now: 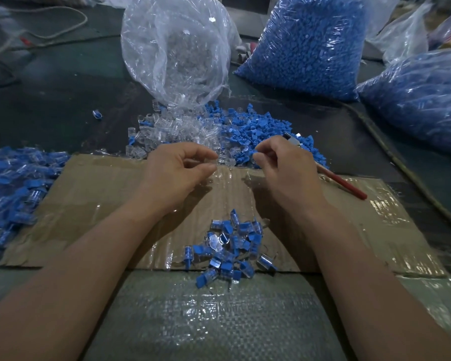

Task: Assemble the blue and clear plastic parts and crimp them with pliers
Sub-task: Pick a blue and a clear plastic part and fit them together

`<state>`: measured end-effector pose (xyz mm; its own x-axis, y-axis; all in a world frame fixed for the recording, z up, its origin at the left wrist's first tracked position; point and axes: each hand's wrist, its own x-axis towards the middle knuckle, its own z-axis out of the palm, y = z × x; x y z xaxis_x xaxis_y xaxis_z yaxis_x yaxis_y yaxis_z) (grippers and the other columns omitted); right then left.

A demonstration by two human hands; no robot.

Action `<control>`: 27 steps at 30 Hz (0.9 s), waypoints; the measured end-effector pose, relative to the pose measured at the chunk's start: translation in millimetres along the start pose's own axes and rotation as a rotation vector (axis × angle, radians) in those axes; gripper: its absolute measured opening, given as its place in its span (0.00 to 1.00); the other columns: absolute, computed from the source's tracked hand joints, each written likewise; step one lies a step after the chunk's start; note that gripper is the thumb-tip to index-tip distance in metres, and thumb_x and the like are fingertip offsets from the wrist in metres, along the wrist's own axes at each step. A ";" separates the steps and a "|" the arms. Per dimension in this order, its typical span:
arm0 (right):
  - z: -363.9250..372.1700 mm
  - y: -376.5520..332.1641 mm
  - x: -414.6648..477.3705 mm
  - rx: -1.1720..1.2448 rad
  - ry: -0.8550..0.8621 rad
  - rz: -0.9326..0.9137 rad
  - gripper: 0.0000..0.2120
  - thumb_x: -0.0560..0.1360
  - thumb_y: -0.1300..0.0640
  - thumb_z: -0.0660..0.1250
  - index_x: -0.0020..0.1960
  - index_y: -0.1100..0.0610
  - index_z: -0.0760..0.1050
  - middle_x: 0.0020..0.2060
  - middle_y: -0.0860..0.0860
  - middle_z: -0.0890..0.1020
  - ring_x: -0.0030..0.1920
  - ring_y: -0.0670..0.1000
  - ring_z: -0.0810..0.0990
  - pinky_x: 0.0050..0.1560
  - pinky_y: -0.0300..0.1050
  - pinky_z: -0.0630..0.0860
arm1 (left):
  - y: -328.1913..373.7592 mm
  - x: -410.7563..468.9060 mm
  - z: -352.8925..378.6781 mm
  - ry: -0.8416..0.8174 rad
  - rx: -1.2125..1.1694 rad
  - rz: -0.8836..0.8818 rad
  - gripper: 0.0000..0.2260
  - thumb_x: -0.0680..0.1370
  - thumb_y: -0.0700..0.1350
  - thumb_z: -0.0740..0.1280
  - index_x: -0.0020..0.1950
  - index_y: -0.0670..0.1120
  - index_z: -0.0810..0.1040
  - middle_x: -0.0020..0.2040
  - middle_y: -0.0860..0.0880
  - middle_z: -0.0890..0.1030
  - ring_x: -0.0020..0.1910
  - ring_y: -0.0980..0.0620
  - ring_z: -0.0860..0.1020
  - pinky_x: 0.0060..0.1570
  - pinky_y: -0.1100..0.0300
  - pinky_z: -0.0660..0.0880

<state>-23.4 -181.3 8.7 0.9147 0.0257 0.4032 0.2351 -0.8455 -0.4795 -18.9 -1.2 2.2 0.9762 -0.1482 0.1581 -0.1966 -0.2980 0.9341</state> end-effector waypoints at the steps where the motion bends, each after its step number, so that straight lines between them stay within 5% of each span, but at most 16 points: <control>1: -0.3 -1.9 -1.3 0.019 -0.007 -0.001 0.05 0.77 0.56 0.63 0.49 0.57 0.75 0.36 0.45 0.75 0.39 0.47 0.76 0.44 0.48 0.75 | 0.8 -0.4 0.0 -0.011 -0.012 -0.003 0.08 0.71 0.39 0.70 0.43 0.53 0.79 0.39 0.51 0.81 0.33 0.61 0.80 0.33 0.73 0.74; 9: -0.8 -10.9 -5.9 0.143 -0.086 -0.026 0.04 0.74 0.56 0.66 0.48 0.55 0.75 0.34 0.37 0.71 0.37 0.38 0.73 0.42 0.35 0.73 | -0.5 0.4 0.9 -0.020 0.031 0.028 0.17 0.69 0.37 0.73 0.46 0.57 0.74 0.43 0.52 0.80 0.41 0.55 0.81 0.41 0.63 0.78; 16: 2.9 -19.6 -12.7 0.274 -0.055 -0.100 0.07 0.74 0.61 0.67 0.51 0.59 0.80 0.38 0.44 0.78 0.38 0.42 0.78 0.44 0.36 0.76 | 2.8 -1.3 0.3 -0.044 -0.131 -0.005 0.13 0.69 0.34 0.72 0.44 0.53 0.80 0.35 0.53 0.83 0.31 0.59 0.80 0.31 0.71 0.74; 21: 2.3 -19.7 -12.4 0.243 0.004 -0.082 0.07 0.74 0.60 0.67 0.50 0.59 0.80 0.38 0.49 0.82 0.37 0.45 0.79 0.41 0.42 0.79 | 6.6 -2.7 0.8 -0.088 -0.225 -0.020 0.13 0.68 0.32 0.71 0.44 0.49 0.81 0.37 0.49 0.84 0.33 0.55 0.82 0.33 0.69 0.76; 27: 4.2 -17.3 -11.5 0.183 -0.003 -0.064 0.04 0.73 0.55 0.69 0.41 0.55 0.79 0.29 0.41 0.76 0.30 0.42 0.75 0.35 0.43 0.76 | 6.9 -4.1 2.9 -0.094 -0.225 -0.020 0.14 0.67 0.31 0.71 0.45 0.48 0.80 0.39 0.48 0.84 0.36 0.56 0.82 0.36 0.67 0.78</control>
<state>-36.6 -164.7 9.1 0.8969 0.0786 0.4351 0.3485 -0.7312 -0.5864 -24.5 -5.4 7.1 0.9648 -0.2346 0.1185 -0.1419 -0.0854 0.9862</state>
